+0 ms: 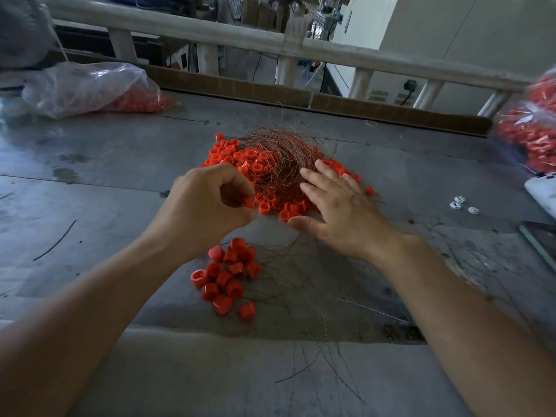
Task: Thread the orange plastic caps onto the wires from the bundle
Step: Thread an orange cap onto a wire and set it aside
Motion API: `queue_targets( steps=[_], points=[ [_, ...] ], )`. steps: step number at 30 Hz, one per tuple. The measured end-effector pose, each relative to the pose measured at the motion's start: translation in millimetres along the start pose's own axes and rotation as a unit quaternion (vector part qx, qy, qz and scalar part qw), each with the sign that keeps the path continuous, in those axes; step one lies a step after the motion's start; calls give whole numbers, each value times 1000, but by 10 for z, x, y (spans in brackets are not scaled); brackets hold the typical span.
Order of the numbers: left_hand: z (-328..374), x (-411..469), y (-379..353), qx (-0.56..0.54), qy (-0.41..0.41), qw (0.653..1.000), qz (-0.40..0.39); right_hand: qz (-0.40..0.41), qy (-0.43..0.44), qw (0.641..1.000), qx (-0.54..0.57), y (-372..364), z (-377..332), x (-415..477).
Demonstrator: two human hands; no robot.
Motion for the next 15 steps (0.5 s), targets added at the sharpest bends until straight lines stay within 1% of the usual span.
queue_targets(
  steps=[2, 4, 7, 11, 13, 15],
  points=[
    [-2, -2, -1, -9, -3, 1000, -2, 17, 3, 1000, 12, 30, 1, -22],
    [-13, -2, 0, -17, -4, 1000, -2, 63, 16, 997, 33, 112, -13, -54],
    [-32, 3, 2, -34, -2, 999, 1, 157, 28, 984, 77, 283, -29, -120],
    [16, -1, 9, -39, -12, 999, -2, 291, 44, 952, 87, 478, -45, -244],
    [93, -19, 17, -42, -40, 998, -11, 321, 48, 940, 106, 540, -59, -293],
    [178, -51, 21, -76, -61, 995, -27, 331, 60, 935, 113, 565, -97, -321]
  ],
)
Point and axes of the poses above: each hand's wrist, its own x-axis towards the middle knuckle, its own y-axis out of the back of the hand, z = x × y, the point moved 5 cm from there along x, towards the middle knuckle, and after that the axes turned 2 degrees about y, right-handed, at the moved point
